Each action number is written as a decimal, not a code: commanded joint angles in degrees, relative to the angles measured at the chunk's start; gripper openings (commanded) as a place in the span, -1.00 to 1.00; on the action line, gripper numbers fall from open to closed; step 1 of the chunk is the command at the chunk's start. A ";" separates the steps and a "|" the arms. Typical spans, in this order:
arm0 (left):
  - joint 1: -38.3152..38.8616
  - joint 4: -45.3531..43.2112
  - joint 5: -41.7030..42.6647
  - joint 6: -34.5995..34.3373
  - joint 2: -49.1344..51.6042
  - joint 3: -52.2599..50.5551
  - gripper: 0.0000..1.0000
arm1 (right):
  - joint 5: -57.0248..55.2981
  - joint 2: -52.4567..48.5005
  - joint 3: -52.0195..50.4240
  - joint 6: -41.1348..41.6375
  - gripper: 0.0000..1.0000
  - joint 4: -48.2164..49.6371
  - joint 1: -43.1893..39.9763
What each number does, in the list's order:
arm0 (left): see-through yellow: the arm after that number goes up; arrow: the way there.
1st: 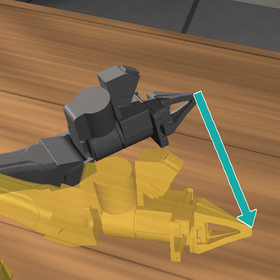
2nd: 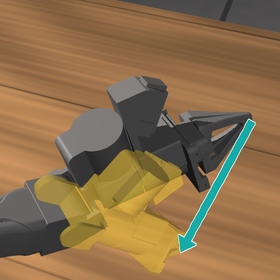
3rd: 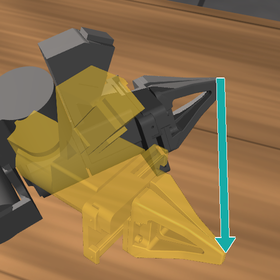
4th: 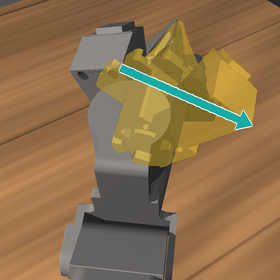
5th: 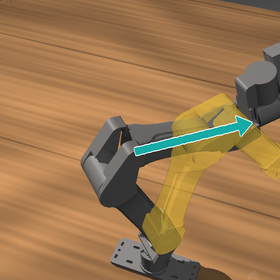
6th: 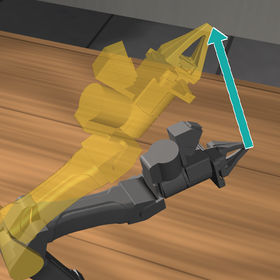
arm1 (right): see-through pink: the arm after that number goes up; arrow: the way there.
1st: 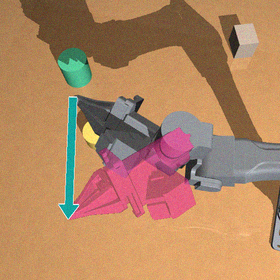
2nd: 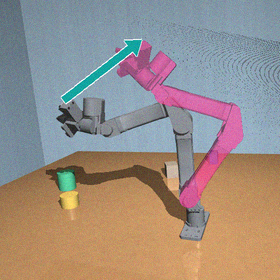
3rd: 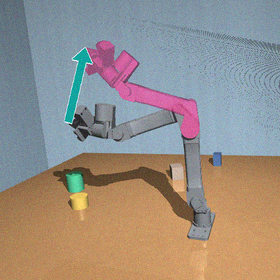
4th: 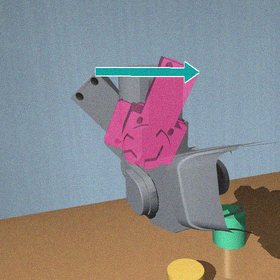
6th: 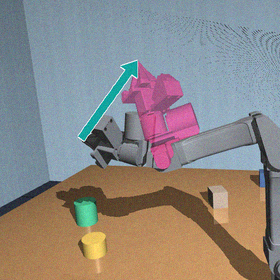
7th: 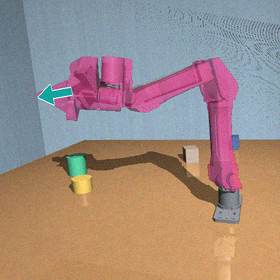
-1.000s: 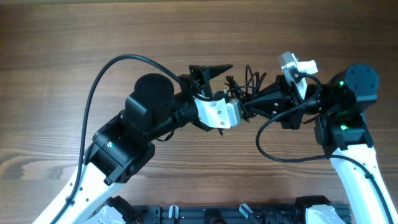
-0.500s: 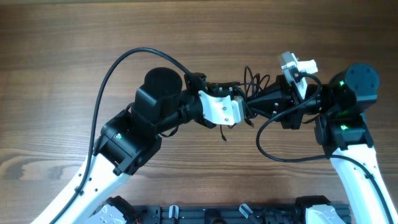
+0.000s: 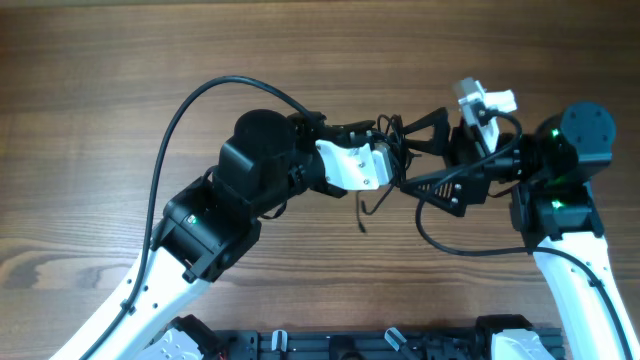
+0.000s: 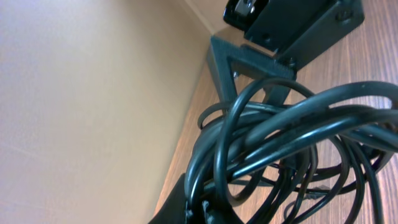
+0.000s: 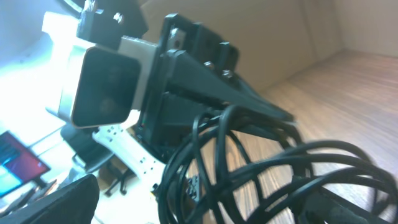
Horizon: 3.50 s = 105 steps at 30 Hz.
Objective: Untangle cables
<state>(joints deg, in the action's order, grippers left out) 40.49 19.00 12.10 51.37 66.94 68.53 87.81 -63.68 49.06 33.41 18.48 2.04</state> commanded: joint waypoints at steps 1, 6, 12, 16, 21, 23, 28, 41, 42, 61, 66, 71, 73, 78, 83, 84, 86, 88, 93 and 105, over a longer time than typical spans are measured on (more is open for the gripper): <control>0.09 -1.40 -1.31 -0.35 -0.11 0.37 -0.92 | -4.50 0.24 0.44 2.82 1.00 -1.42 -1.57; 0.09 -4.33 -7.87 -3.98 -1.49 0.37 -0.92 | -14.03 0.24 0.42 2.40 0.99 -11.98 -1.81; 0.09 -5.55 -21.86 -15.72 -1.49 0.37 -0.92 | -15.89 0.24 0.44 2.58 0.99 -12.13 -1.79; 0.11 -5.51 -24.20 -28.44 -1.46 0.37 -0.92 | -15.93 0.24 0.44 2.60 0.99 -11.98 -1.79; 0.15 -3.30 -24.11 -39.26 -1.36 0.37 -0.92 | -4.44 0.24 0.44 0.85 0.99 -3.65 -1.62; 0.26 -1.99 -23.65 -43.80 -1.25 0.37 -0.92 | 3.04 0.26 0.44 -0.68 0.99 4.11 -1.57; 2.69 1.46 -23.50 -49.35 -1.14 0.37 -0.92 | 3.56 0.26 0.44 -0.46 1.00 9.20 -1.57; 7.52 3.15 -25.33 -49.29 -0.39 0.37 -0.92 | -1.84 0.24 0.44 -1.95 1.00 11.23 -1.60; 7.52 3.15 -26.84 -49.29 -0.39 0.37 -0.92 | -1.84 0.24 0.44 -1.95 0.99 11.06 -1.60; 7.52 1.57 -23.76 -52.57 -0.39 0.37 -0.92 | 0.17 0.24 0.42 -3.48 0.99 11.04 -2.86; 7.63 0.90 -19.41 -53.62 -0.39 0.37 -0.92 | 0.15 0.24 0.39 -3.72 0.99 11.04 -2.86; 7.63 -0.28 -14.62 -53.59 -0.39 0.37 -0.92 | 0.13 0.20 0.37 -4.96 0.99 10.95 -2.86; 7.63 -1.49 -12.68 -53.57 -0.39 0.37 -0.92 | 0.13 -0.39 0.37 -4.94 0.99 10.95 -2.89; 7.61 -0.31 -13.49 -53.13 -0.39 0.37 -0.92 | 0.09 -2.14 0.39 -4.74 0.99 11.06 -2.89; 7.63 2.71 -20.20 -53.13 -0.39 0.37 -0.92 | 0.11 -2.01 0.39 -1.77 0.99 15.80 -2.89; 7.63 2.69 -18.62 -53.16 -0.39 0.37 -0.92 | -0.13 -2.01 0.39 -1.88 0.99 16.48 -2.89; 7.63 2.47 -14.01 -53.16 -0.39 0.37 -0.92 | -0.94 -2.14 0.39 -2.40 0.99 16.63 -2.89; 7.63 1.99 -11.61 -53.16 -0.39 0.37 -0.92 | -0.94 -2.71 0.39 -2.43 0.99 16.61 -2.89; 7.63 0.96 -11.45 -53.13 -0.46 0.37 -0.92 | -0.92 -4.79 0.39 -3.39 0.99 16.59 -2.89; 7.61 0.09 -4.42 -50.12 -1.27 0.37 -0.92 | 0.63 -5.44 0.37 -7.87 0.99 15.28 -2.89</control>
<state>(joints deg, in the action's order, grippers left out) 47.75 20.47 5.21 -0.12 66.76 68.53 87.13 -68.42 49.01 26.98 34.41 -0.60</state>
